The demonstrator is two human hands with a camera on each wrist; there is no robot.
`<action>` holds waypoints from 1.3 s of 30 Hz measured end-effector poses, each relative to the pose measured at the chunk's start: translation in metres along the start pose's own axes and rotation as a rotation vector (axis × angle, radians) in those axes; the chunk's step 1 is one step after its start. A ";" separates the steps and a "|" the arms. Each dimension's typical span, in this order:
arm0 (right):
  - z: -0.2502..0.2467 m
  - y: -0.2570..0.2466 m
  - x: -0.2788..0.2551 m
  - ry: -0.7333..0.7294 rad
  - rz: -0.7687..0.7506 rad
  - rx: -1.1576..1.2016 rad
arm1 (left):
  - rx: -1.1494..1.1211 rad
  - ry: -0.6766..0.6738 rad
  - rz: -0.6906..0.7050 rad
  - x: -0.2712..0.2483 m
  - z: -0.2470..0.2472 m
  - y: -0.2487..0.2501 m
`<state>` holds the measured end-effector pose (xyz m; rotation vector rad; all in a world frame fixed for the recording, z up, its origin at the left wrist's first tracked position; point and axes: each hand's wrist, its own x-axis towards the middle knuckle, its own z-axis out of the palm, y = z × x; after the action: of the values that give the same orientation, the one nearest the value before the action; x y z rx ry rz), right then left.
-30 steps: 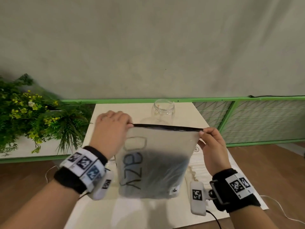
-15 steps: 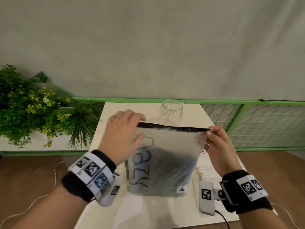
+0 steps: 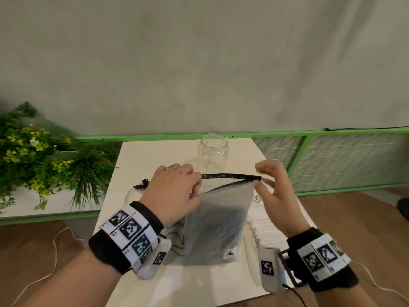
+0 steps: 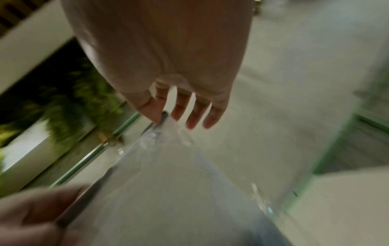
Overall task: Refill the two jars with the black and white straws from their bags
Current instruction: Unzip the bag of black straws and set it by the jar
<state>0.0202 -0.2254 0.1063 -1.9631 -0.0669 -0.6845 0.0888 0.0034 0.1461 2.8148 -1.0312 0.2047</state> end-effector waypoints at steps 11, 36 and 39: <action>0.016 -0.018 0.031 -0.746 -0.155 -1.098 | -0.192 -0.266 -0.023 -0.008 0.010 -0.014; 0.025 -0.015 0.017 -0.243 -0.351 -0.484 | -0.169 -0.176 -0.209 -0.033 0.023 -0.026; 0.017 -0.020 0.012 -0.263 -0.298 -0.402 | -0.213 -0.141 -0.187 -0.031 0.026 -0.023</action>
<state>0.0314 -0.2046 0.1228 -2.4536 -0.4183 -0.6619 0.0827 0.0360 0.1133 2.7380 -0.7561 -0.1184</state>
